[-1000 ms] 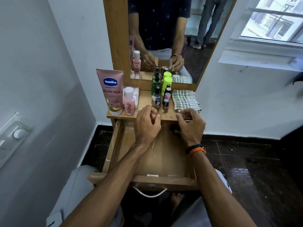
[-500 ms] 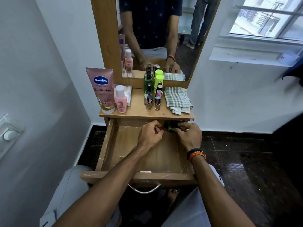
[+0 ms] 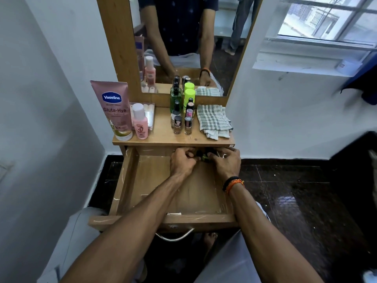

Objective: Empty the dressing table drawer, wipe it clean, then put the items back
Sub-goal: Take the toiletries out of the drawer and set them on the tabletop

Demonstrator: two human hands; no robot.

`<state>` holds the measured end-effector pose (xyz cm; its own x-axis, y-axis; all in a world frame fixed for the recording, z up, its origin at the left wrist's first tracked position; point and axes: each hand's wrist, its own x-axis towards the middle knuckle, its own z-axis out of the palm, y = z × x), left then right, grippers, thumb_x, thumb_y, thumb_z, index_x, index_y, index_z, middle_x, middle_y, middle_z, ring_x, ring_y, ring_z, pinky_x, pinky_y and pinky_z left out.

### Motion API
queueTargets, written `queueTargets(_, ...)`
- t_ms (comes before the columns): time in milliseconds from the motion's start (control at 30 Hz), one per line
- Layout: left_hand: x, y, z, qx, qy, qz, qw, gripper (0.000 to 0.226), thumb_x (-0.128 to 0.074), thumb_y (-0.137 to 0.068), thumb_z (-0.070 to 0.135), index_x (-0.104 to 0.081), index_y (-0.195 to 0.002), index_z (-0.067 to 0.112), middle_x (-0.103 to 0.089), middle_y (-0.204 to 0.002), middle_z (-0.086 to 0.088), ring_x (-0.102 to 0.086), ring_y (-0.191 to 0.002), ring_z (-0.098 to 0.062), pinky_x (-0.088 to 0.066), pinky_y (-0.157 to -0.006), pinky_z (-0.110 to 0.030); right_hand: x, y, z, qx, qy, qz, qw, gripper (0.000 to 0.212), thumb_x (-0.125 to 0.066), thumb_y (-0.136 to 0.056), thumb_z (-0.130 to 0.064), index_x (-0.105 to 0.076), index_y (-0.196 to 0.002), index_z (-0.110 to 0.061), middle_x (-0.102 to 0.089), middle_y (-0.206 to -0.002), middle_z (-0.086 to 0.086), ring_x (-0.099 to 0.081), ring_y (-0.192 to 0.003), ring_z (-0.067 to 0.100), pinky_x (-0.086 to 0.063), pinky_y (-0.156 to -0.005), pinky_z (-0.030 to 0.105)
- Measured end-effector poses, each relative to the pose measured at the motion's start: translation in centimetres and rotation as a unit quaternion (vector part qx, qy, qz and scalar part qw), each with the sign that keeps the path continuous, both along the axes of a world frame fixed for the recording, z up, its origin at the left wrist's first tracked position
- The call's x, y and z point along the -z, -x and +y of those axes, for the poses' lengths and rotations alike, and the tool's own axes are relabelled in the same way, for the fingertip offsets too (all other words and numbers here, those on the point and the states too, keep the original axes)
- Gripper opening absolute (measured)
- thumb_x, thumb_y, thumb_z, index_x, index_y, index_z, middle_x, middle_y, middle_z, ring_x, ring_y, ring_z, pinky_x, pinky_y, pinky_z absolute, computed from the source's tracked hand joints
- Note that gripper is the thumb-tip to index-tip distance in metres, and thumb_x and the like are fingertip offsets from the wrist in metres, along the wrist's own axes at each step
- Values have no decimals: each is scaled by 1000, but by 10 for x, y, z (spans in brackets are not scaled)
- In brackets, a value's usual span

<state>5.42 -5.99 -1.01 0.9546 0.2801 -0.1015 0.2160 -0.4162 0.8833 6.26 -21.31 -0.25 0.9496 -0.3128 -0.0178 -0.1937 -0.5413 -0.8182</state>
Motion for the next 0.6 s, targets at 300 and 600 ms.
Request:
queueTargets(300,4,-3,-8,13,-1,-5,1000,29,-84,-75,20,-77,-103,24,-61,-70,11,-62,-77,-15,-52,-73,-26,0,-5,1,6,-42,19,999,49,-91,-67,-39,-76,-107,-15,-59,-127,8,-55,-119,24,-51,-101,38)
queueTargets(600,4,-1,-10,12,-39,11,999,22,-78,-79,15,-78,-101,21,-67,-79,4,-66,-85,-19,-45,-68,-24,5,-8,4,18,10,10,1000,46,-90,-67,-42,-78,-103,-17,-55,-124,3,-54,-113,22,-48,-90,30)
